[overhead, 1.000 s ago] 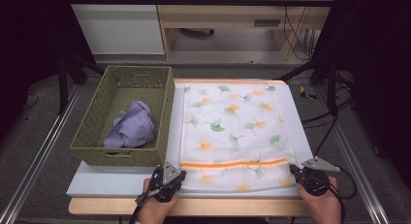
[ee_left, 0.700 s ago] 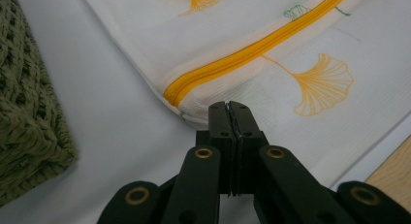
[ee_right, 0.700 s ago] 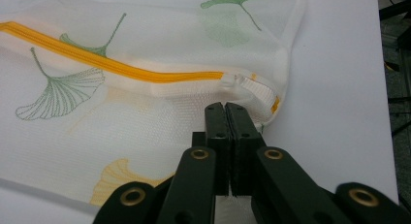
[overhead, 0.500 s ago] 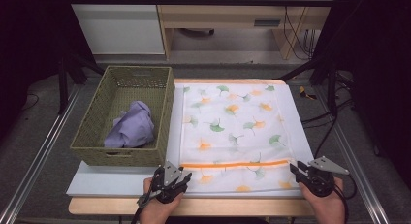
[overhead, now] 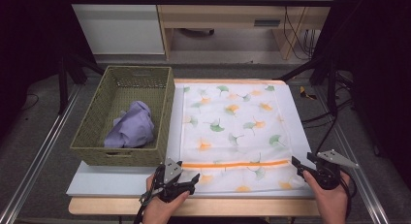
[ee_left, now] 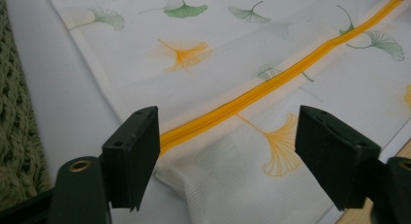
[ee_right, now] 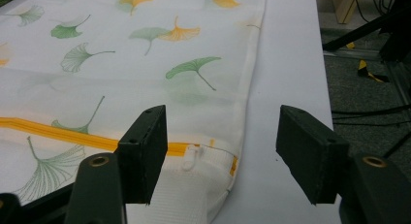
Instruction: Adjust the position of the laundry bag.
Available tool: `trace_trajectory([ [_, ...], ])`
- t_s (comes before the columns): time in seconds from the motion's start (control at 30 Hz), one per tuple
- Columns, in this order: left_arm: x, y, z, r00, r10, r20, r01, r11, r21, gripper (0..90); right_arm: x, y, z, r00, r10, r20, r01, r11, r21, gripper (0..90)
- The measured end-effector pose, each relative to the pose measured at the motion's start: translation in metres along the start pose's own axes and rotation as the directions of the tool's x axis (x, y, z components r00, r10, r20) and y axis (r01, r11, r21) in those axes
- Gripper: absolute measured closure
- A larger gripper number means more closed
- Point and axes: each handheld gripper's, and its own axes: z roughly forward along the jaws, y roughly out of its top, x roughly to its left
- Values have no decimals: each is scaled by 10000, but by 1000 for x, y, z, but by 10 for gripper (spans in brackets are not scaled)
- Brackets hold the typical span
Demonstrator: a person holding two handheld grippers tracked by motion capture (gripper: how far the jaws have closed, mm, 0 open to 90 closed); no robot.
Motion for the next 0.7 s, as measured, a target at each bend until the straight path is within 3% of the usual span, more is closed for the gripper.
trace_trajectory([
  [0.17, 1, 1, -2, 9999, 53, 100, -52, 9999, -135, 219, 0, 2, 8, 10000, -63, -30, 63, 10000, 44, 454],
  [0.43, 1, 1, -2, 9999, 130, 102, -128, 9997, -186, 199, -1, 4, 16, 9994, -339, 87, 338, 9994, 92, 484],
  [0.7, -2, 2, -1, 9995, 307, -23, -307, 9995, -122, 199, -1, 2, 10, 9999, -113, -37, 114, 9997, 198, 511],
])
